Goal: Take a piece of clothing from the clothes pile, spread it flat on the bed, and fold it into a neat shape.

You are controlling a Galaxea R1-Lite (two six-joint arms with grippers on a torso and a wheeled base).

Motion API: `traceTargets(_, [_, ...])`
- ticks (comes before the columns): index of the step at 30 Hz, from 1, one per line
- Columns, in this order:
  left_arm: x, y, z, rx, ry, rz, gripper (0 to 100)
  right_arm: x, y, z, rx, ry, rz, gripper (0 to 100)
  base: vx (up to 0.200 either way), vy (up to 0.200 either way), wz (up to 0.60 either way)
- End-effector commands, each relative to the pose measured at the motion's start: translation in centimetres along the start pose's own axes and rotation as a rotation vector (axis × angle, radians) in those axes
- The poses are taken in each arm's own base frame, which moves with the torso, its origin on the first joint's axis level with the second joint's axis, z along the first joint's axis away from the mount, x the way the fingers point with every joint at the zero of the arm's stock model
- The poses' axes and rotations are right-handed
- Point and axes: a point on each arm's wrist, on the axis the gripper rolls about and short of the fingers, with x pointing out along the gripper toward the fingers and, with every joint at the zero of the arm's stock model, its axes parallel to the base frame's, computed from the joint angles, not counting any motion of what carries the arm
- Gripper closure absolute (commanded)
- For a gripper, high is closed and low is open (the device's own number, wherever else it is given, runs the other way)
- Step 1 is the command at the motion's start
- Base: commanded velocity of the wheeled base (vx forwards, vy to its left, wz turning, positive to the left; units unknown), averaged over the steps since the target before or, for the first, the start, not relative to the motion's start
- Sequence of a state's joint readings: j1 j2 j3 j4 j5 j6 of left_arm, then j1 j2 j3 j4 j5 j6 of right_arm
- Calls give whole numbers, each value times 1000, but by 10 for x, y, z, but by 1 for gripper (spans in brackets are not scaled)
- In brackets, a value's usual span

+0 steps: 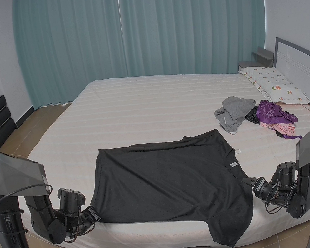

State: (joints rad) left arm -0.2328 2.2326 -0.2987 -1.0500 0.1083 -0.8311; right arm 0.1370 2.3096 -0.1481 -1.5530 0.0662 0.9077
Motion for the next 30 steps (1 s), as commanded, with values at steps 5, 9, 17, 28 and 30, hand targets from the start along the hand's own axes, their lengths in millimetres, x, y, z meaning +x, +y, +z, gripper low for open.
traceTargets(5, [-22,0,16,-3,-69,-26,100,-1,-14,-11,-117,38,-79,0,0,0,0])
traceTargets(9, [-22,2,17,-4,-72,-22,100,3,-14,-14,-127,51,-77,0,0,0,0])
traceTargets(17, [-26,3,19,3,-81,-25,100,19,-6,-20,-166,105,-84,0,0,0,0])
traceTargets(28, [-25,2,18,7,-76,-24,100,31,2,-18,-195,94,-106,100,0,0,0])
traceTargets(30, [-25,4,16,9,-69,-21,100,34,4,-11,-188,50,-106,100,0,0,0])
